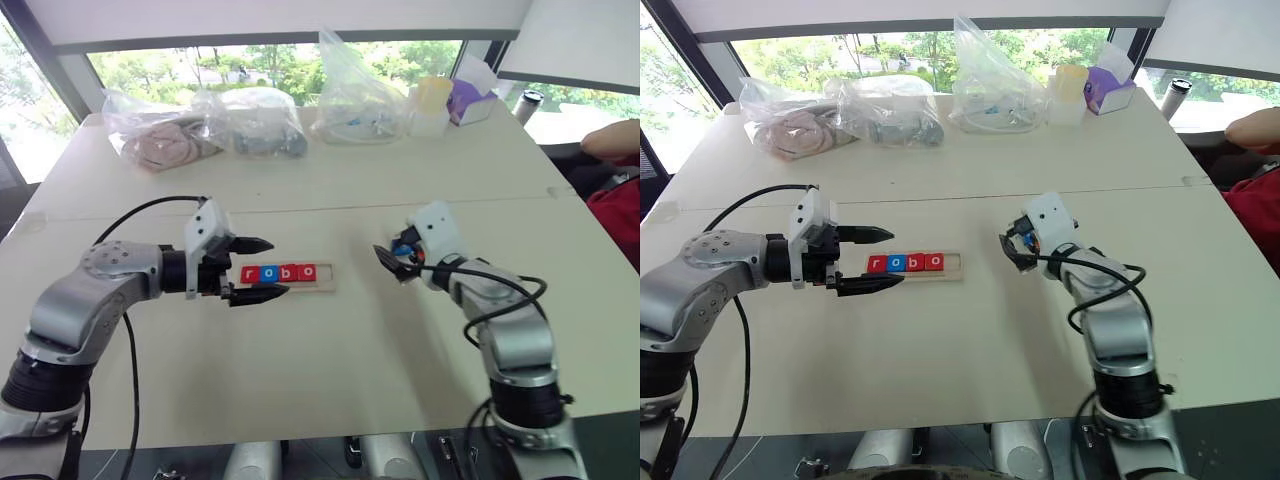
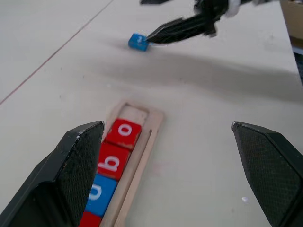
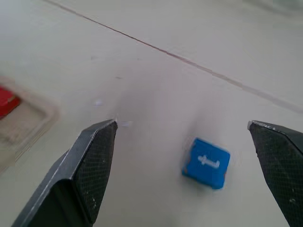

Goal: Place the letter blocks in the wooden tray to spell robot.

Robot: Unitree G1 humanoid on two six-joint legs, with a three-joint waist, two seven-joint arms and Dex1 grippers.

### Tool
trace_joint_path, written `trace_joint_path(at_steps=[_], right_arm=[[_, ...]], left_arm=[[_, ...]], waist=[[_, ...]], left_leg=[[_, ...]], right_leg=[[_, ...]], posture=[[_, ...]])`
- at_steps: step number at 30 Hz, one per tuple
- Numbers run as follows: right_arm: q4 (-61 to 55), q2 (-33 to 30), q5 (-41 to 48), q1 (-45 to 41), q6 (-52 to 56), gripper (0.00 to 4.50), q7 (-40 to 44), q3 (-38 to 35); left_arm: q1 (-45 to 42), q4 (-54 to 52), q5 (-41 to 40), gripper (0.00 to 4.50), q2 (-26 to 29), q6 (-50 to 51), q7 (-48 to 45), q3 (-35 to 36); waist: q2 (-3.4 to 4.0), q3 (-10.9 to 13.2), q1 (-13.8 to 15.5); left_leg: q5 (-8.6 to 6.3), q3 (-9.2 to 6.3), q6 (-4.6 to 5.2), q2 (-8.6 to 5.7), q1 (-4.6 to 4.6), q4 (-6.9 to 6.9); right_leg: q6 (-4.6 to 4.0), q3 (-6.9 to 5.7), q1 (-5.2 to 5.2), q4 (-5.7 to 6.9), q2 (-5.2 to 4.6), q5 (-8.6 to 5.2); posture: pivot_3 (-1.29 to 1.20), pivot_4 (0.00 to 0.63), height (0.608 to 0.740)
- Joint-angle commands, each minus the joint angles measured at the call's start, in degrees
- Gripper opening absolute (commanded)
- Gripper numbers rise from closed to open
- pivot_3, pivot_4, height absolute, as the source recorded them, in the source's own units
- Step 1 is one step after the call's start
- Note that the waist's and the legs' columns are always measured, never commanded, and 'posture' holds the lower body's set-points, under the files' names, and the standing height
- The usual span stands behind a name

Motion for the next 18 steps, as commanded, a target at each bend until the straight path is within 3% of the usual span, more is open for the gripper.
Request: trace_joint_path(at_steps=[1, 4, 9, 13, 18], right_arm=[[11.1, -7.8, 8.1, -3.1, -15.2, 4.45, 14.2, -5.6], [30.5, -14.0, 8.8, -9.9, -27.3, 4.45, 25.5, -2.8], [55.1, -15.4, 5.5, -22.6, -39.9, 4.45, 35.5, 3.2], [68.7, -14.4, 2.3, -29.5, -48.9, 4.45, 42.7, 8.2], [80.0, -12.4, -1.2, -34.3, -57.1, 4.45, 44.6, 10.9]], left_arm=[[-1.8, 1.1, 1.3, 4.50, 0.3, -2.3, -2.2, -0.8], [-2.4, 1.6, 1.9, 4.50, 0.1, -2.9, -2.6, -1.1], [-0.3, -0.9, 1.4, 4.50, 1.0, -2.0, -1.6, 0.7], [4.0, -4.4, 0.4, 4.50, 2.5, -0.3, 0.0, 3.6], [7.0, -7.2, -0.6, 4.50, 3.5, 1.1, 1.5, 5.8]], waist=[[-0.01, 0.0, -0.1], [-0.02, 0.0, -0.2], [-0.02, 0.0, -0.7], [-0.01, 0.0, -0.9], [-0.01, 0.0, -0.8]], left_leg=[[0.00, 0.02, 0.00, 0.00, 0.00, 0.02], [0.00, 0.14, 0.01, 0.00, 0.07, 0.05], [0.00, 0.10, 0.02, 0.06, 0.17, -0.11], [-0.01, 0.03, 0.02, 0.08, 0.12, -0.16], [-0.01, 0.05, 0.02, 0.05, 0.08, -0.09]], right_leg=[[0.02, 0.01, 0.04, -0.03, -0.01, 0.02], [-0.03, 0.05, 0.10, -0.10, -0.02, 0.11], [-0.01, 0.08, 0.09, 0.00, 0.09, 0.16], [-0.02, 0.05, 0.02, 0.02, 0.09, 0.16], [0.00, 0.06, 0.03, 0.02, -0.02, 0.16]], posture=[[0.00, 0.150, 0.740], [0.00, 0.150, 0.740], [0.00, 0.150, 0.740], [0.00, 0.150, 0.740], [0.00, 0.150, 0.740]])
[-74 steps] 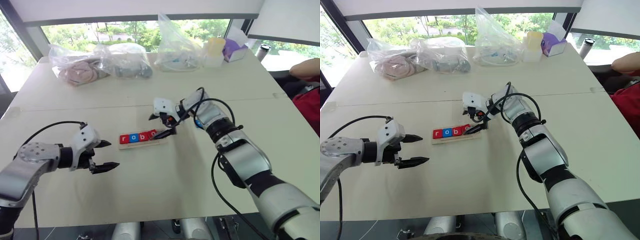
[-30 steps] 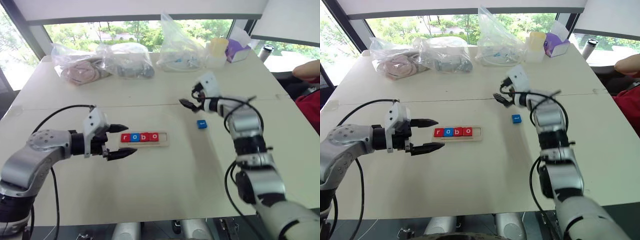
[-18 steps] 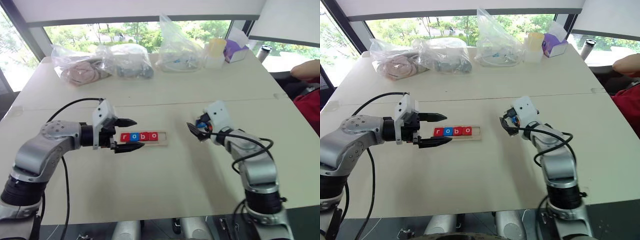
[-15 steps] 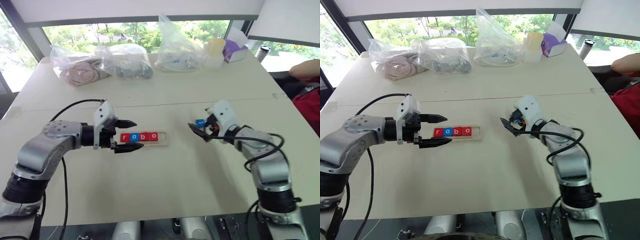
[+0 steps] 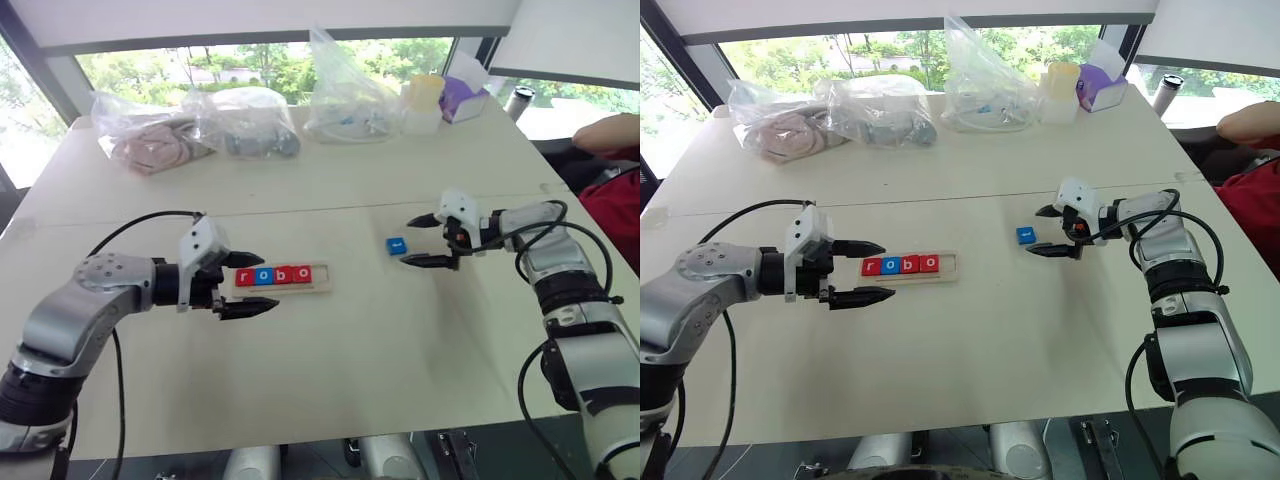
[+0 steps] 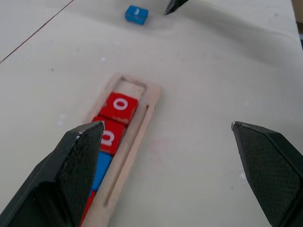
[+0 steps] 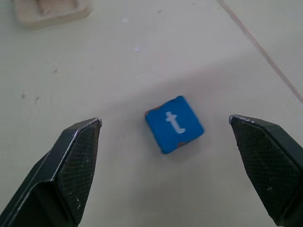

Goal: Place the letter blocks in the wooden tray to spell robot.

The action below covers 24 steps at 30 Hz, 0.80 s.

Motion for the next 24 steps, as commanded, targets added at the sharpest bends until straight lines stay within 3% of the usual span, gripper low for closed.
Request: trace_joint_path(at_steps=[1, 5, 6, 8, 13, 18, 24], right_arm=[[5.7, 0.9, -1.8, -3.5, -5.2, 4.45, 0.8, 0.6], [13.3, 4.1, -4.9, -7.1, -9.2, 4.45, -2.9, 1.7], [15.1, 4.7, -6.7, -7.8, -10.4, 4.22, -5.5, 2.6], [17.9, 5.3, -8.4, -8.9, -10.5, 3.56, -7.5, 3.1], [19.5, 4.6, -9.0, -9.2, -11.2, 1.16, -6.4, 2.6], [19.0, 3.8, -7.7, -8.9, -9.8, 1.15, -4.9, 0.8], [6.8, 4.1, 0.6, -6.1, 3.8, 1.15, -8.2, -7.4]], left_arm=[[0.6, -3.2, -1.6, 4.50, 0.7, 0.6, 1.1, 3.1], [1.5, -4.7, -2.4, 4.50, 1.1, 1.9, 2.2, 4.3], [1.6, -4.9, -2.5, 4.50, 1.2, 2.1, 2.4, 4.4], [1.4, -5.3, -2.9, 4.50, 1.4, 2.7, 2.6, 4.7], [1.2, -4.7, -2.8, 4.50, 2.0, 2.3, 2.9, 4.5], [0.8, -4.4, -2.6, 4.50, 1.7, 1.9, 3.0, 3.8], [-0.7, -3.0, -1.9, 4.50, 0.6, 0.8, 2.5, 1.8]], waist=[[0.00, 0.0, 0.3], [0.00, 0.0, 0.6], [0.00, 0.0, 0.6], [0.00, 0.0, 0.6], [-0.01, 0.0, 0.8], [-0.01, 0.0, 0.8], [0.00, 0.0, 0.7]], left_leg=[[0.00, 0.00, -0.01, -0.01, -0.01, 0.02], [0.01, 0.02, -0.01, -0.02, 0.01, 0.08], [0.01, 0.02, -0.02, -0.02, 0.01, 0.07], [0.01, 0.01, -0.02, -0.01, 0.03, 0.06], [0.03, 0.00, -0.05, -0.03, 0.15, 0.07], [0.03, -0.01, -0.05, -0.04, 0.22, 0.08], [0.03, -0.03, -0.05, -0.04, 0.21, 0.06]], right_leg=[[0.00, 0.00, 0.00, 0.01, -0.02, 0.00], [-0.01, 0.03, 0.02, 0.02, -0.01, 0.00], [-0.01, 0.03, 0.02, 0.03, -0.01, 0.01], [-0.01, 0.03, 0.01, 0.05, 0.00, 0.00], [-0.03, 0.03, 0.16, 0.04, -0.02, 0.00], [-0.03, 0.03, 0.25, 0.03, -0.04, -0.01], [-0.01, 0.02, 0.24, 0.03, -0.04, 0.00]], posture=[[0.00, 0.150, 0.740], [0.00, 0.150, 0.740], [0.00, 0.150, 0.740], [0.00, 0.150, 0.740], [0.00, 0.150, 0.740], [0.00, 0.150, 0.740], [0.00, 0.150, 0.740]])
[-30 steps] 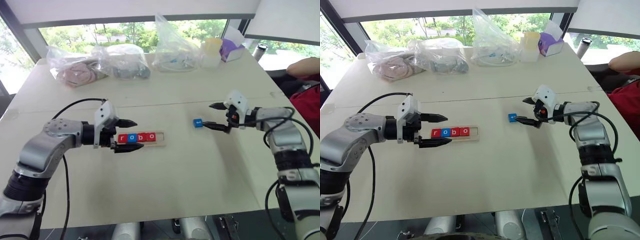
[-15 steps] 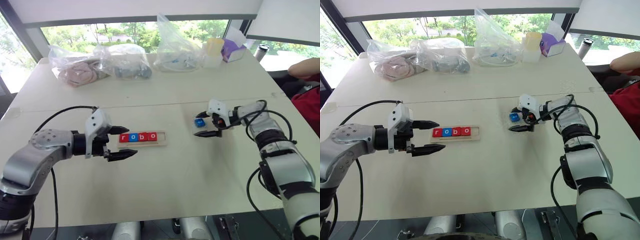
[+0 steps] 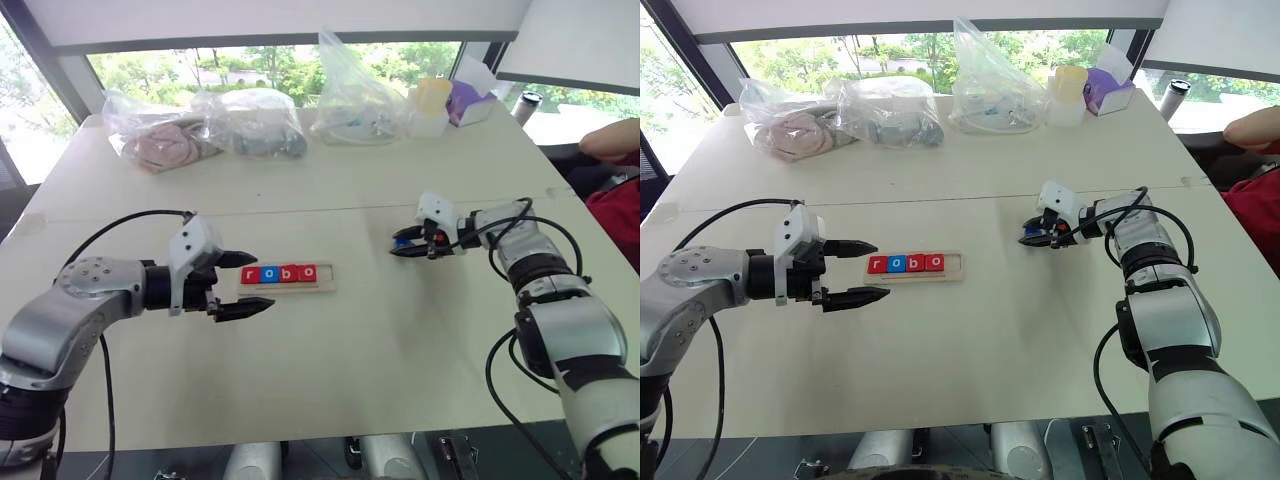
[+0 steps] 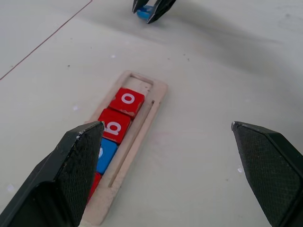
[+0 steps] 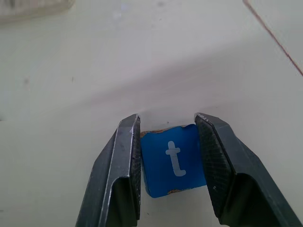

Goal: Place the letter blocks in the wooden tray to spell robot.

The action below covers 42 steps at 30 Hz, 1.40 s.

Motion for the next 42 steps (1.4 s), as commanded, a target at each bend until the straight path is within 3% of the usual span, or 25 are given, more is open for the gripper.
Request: trace_joint_path(at_steps=[1, 6, 9, 13, 15, 18, 21, 24, 31, 34, 35, 38, 42], right_arm=[[-12.3, -1.0, 4.8, 2.7, 9.6, 1.15, -3.4, -4.5], [-45.1, -1.6, 6.5, 15.1, 37.2, 1.15, -11.3, -5.4], [-65.9, 0.8, 7.1, 22.1, 57.2, 1.15, -20.1, -6.4], [-88.2, 5.0, 6.0, 30.2, 73.5, 1.15, -30.6, -4.2], [-98.4, 12.7, 2.7, 32.2, 87.5, 1.15, -40.0, -3.2], [-105.7, 21.4, -0.7, 32.7, 99.5, 1.15, -49.4, -2.9], [-106.0, 26.9, -2.9, 34.1, 101.0, 1.15, -55.7, -3.8], [-104.0, 26.5, -1.7, 35.1, 101.0, 1.15, -57.3, -3.8], [-104.0, 25.9, 0.5, 33.5, 100.5, 4.45, -59.3, -4.9], [-104.5, 24.3, 1.3, 30.1, 98.2, 4.45, -59.2, -7.7], [-104.2, 23.2, 2.4, 28.9, 96.6, 4.45, -57.9, -9.2], [-100.3, 12.2, 11.9, 27.9, 85.9, 4.45, -42.9, -13.5], [-92.2, -4.5, 18.6, 35.6, 59.6, 4.45, -18.5, -13.1]], left_arm=[[-0.8, 0.2, 0.5, 4.50, -0.4, -1.5, -0.2, -0.3], [-1.4, 0.8, 0.8, 4.50, -0.8, -2.0, -0.9, -1.1], [-1.6, 1.4, 1.3, 4.50, -0.8, -2.7, -1.3, -1.4], [-1.6, 1.8, 1.5, 4.50, -1.0, -3.1, -1.3, -1.6], [-1.6, 2.0, 1.5, 4.50, -1.1, -3.4, -1.3, -1.6], [-1.6, 2.3, 1.8, 4.50, -1.2, -3.6, -1.3, -1.9], [-2.4, 3.0, 2.1, 4.50, -2.0, -4.0, -1.4, -2.9], [-3.6, 3.9, 2.9, 4.50, -2.9, -4.7, -1.8, -4.1], [-4.5, 5.0, 3.8, 4.50, -3.4, -5.6, -2.5, -4.9], [-3.9, 4.5, 3.6, 4.50, -3.0, -5.5, -2.9, -4.5], [-3.7, 4.3, 3.5, 4.50, -2.8, -5.4, -3.1, -4.3], [-3.8, 3.1, 1.9, 4.50, -1.6, -4.4, -5.0, -3.5], [-4.3, 1.1, -0.7, 4.50, 0.9, -3.0, -8.7, -3.2]], waist=[[0.00, 0.0, -0.1], [0.02, 0.0, 0.2], [0.02, 0.0, 0.1], [0.03, 0.0, 0.1], [0.02, 0.0, 0.1], [0.03, 0.0, 0.0], [0.02, 0.0, 0.3], [-0.01, -0.1, 0.5], [-0.02, -0.1, -0.2], [-0.01, -0.1, -0.1], [-0.01, -0.1, -0.1], [-0.02, 0.0, 0.2], [-0.03, -0.1, 0.2]], left_leg=[[0.00, 0.00, 0.00, 0.01, 0.00, -0.01], [0.00, -0.13, 0.00, 0.03, -0.05, -0.07], [0.00, -0.15, 0.00, 0.03, -0.25, -0.04], [0.00, -0.12, 0.00, 0.03, -0.28, -0.02], [0.00, -0.12, 0.00, 0.02, -0.28, -0.02], [0.01, -0.13, -0.02, 0.05, -0.30, -0.04], [0.09, -0.12, -0.17, 0.02, -0.35, -0.04], [0.10, -0.11, -0.19, -0.04, -0.38, -0.02], [0.10, -0.04, -0.18, -0.03, -0.34, -0.12], [0.10, -0.07, -0.18, 0.00, -0.36, -0.15], [0.10, -0.07, -0.18, 0.01, -0.36, -0.15], [0.10, -0.07, -0.18, -0.01, -0.40, -0.13], [0.04, -0.08, -0.07, -0.02, -0.38, -0.18]], right_leg=[[0.00, 0.00, -0.01, 0.00, 0.00, 0.00], [0.01, -0.03, -0.06, 0.04, 0.02, -0.01], [0.01, -0.05, -0.26, 0.09, 0.01, 0.00], [0.01, -0.03, -0.33, 0.10, 0.02, 0.00], [0.01, -0.05, -0.34, 0.09, 0.04, -0.01], [-0.01, -0.03, -0.42, 0.11, 0.06, -0.01], [-0.02, -0.06, -0.44, 0.08, 0.02, -0.02], [-0.16, -0.07, -0.39, -0.03, -0.08, -0.11], [0.03, -0.01, -0.42, -0.01, 0.02, -0.01], [0.03, -0.03, -0.51, 0.06, 0.08, -0.01], [0.03, -0.04, -0.51, 0.07, 0.08, -0.01], [0.05, -0.07, -0.49, 0.01, 0.04, -0.02], [0.10, -0.14, -0.20, -0.49, -0.01, -0.08]], posture=[[0.00, 0.150, 0.740], [0.00, 0.150, 0.740], [0.00, 0.150, 0.740], [0.00, 0.150, 0.740], [0.00, 0.150, 0.740], [0.00, 0.150, 0.740], [0.00, 0.150, 0.740], [0.00, 0.150, 0.740], [0.00, 0.150, 0.740], [0.00, 0.150, 0.740], [0.00, 0.150, 0.740], [0.00, 0.150, 0.740], [0.00, 0.150, 0.740]])
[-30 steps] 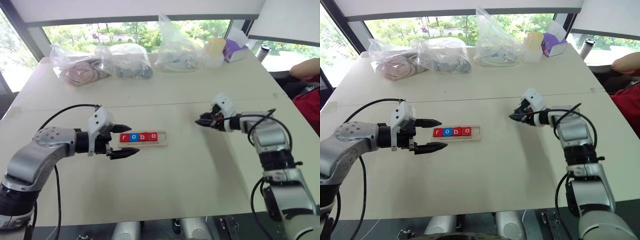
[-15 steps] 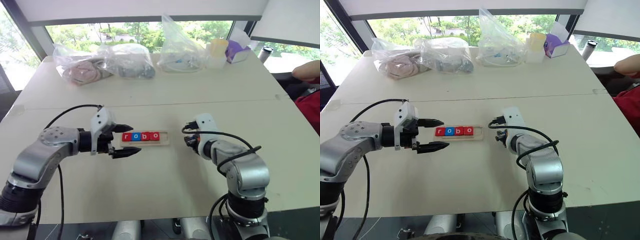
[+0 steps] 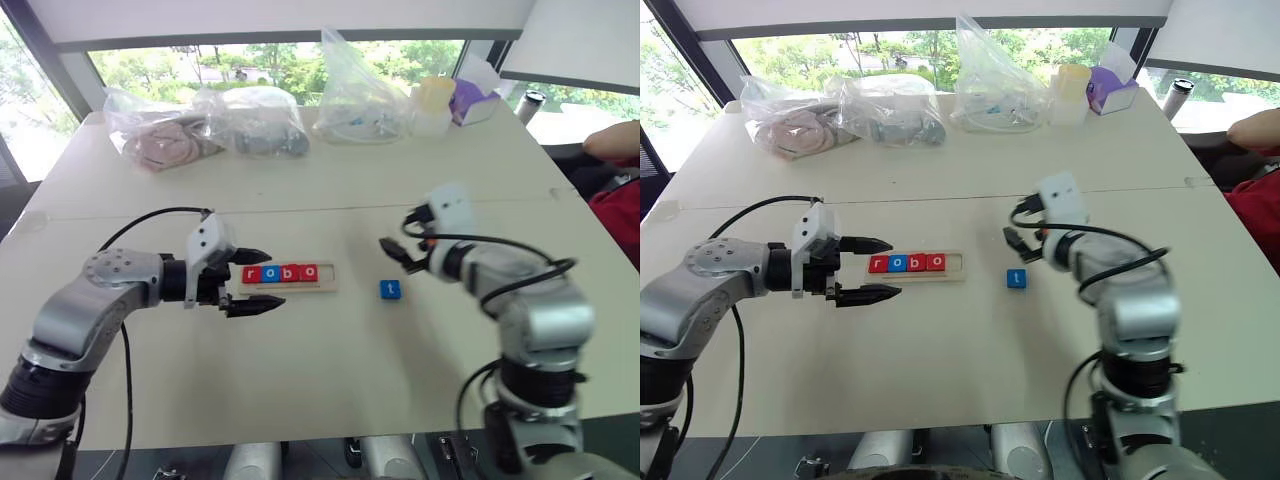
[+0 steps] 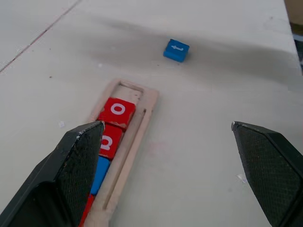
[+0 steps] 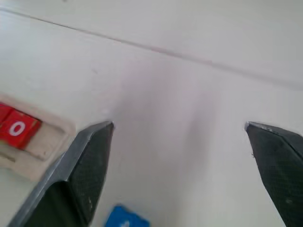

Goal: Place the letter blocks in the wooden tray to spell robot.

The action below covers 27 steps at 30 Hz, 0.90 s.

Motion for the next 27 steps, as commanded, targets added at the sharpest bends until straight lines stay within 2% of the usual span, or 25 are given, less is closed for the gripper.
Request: trace_joint_path(at_steps=[1, 5, 8, 15, 24, 27], right_arm=[[5.8, -9.3, 4.1, 5.8, -20.3, 4.45, 18.0, 1.5], [21.5, -16.3, 1.0, 7.5, -38.9, 4.45, 27.9, 6.9], [29.7, -16.4, -0.1, 5.4, -48.1, 4.45, 31.2, 9.7], [40.6, -13.9, -1.8, 1.3, -58.4, 4.45, 34.5, 13.7], [47.3, -11.4, -4.4, -0.7, -65.6, 4.45, 35.1, 17.3], [49.3, -10.3, -4.5, -1.5, -66.9, 3.64, 35.0, 17.5]], left_arm=[[-0.5, -3.4, -2.7, 4.50, 2.5, 0.7, -3.3, 1.5], [-0.2, -6.1, -4.0, 4.50, 5.7, 1.6, -6.0, 1.7], [0.0, -6.3, -4.5, 4.50, 6.4, 2.0, -6.0, 2.2], [2.5, -5.3, -3.8, 4.50, 7.1, 2.3, -4.2, 3.5], [5.3, -4.0, -2.8, 4.50, 7.8, 1.2, -3.4, 4.7], [5.2, -3.5, -2.3, 4.50, 7.7, 0.8, -3.3, 4.3]], waist=[[-0.01, 0.0, -0.1], [-0.02, 0.0, -0.6], [-0.01, 0.0, -0.3], [-0.01, 0.0, -0.1], [-0.01, 0.0, 0.0], [-0.01, 0.0, -0.1]], left_leg=[[-0.07, 0.00, 0.12, 0.02, 0.02, -0.01], [-0.18, 0.20, 0.31, 0.04, 0.07, -0.01], [-0.18, 0.22, 0.31, 0.05, 0.10, 0.03], [-0.17, 0.13, 0.30, 0.08, 0.09, 0.10], [-0.17, 0.14, 0.29, 0.06, 0.08, 0.13], [-0.16, 0.14, 0.29, 0.06, 0.10, 0.14]], right_leg=[[0.03, -0.02, 0.08, -0.13, 0.01, -0.01], [0.03, 0.06, 0.15, -0.30, 0.02, 0.01], [0.03, 0.09, 0.15, -0.29, 0.06, 0.04], [-0.04, 0.08, 0.15, -0.20, 0.11, 0.11], [-0.02, 0.09, 0.16, -0.20, 0.03, 0.13], [-0.02, 0.09, 0.18, -0.19, 0.04, 0.13]], posture=[[0.00, 0.150, 0.740], [0.00, 0.150, 0.740], [0.00, 0.150, 0.740], [0.00, 0.150, 0.740], [0.00, 0.150, 0.740], [0.00, 0.150, 0.740]])
